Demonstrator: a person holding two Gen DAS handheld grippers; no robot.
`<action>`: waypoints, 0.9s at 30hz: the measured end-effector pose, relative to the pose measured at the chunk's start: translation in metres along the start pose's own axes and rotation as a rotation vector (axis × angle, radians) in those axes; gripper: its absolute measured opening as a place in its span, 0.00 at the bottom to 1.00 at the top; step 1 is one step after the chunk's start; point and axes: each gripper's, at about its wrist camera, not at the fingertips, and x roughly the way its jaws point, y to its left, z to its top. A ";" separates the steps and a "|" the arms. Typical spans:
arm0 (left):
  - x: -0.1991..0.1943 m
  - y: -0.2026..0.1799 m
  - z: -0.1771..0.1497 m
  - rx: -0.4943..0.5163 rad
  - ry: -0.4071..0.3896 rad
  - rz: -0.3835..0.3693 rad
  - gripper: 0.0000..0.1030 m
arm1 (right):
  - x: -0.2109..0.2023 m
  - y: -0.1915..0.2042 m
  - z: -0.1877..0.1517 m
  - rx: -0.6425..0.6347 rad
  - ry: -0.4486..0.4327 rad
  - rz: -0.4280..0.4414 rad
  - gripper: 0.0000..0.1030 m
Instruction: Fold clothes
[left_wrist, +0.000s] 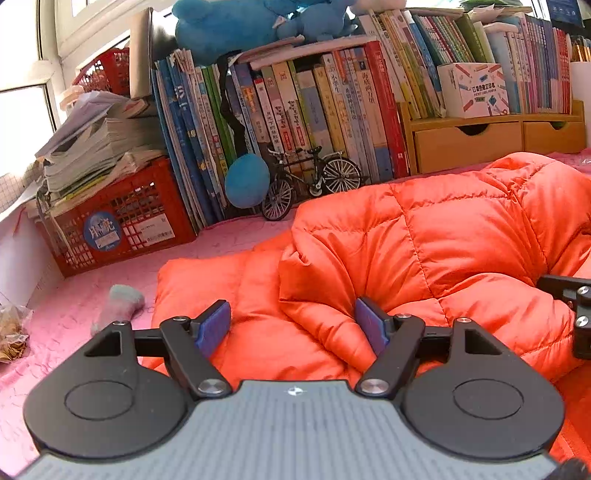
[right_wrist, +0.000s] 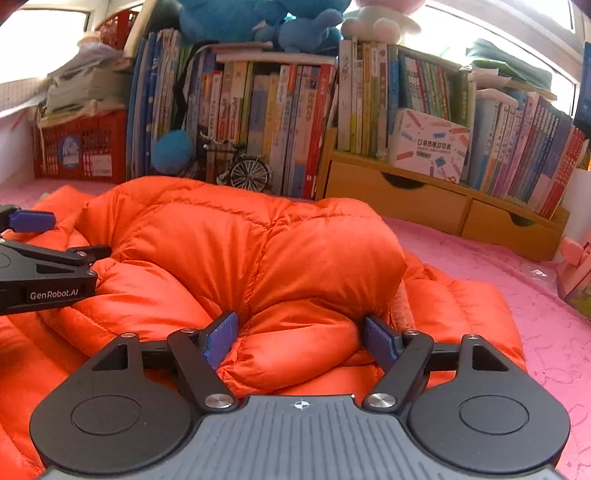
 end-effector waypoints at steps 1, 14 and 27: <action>0.001 0.000 0.000 0.000 0.007 -0.002 0.73 | 0.001 0.000 0.000 -0.001 0.005 0.001 0.73; -0.003 0.009 0.002 -0.017 0.041 -0.042 0.75 | -0.006 -0.004 0.006 0.034 0.034 0.011 0.77; -0.015 0.017 -0.007 -0.004 0.064 -0.047 0.84 | -0.011 -0.014 -0.001 0.111 0.067 0.023 0.80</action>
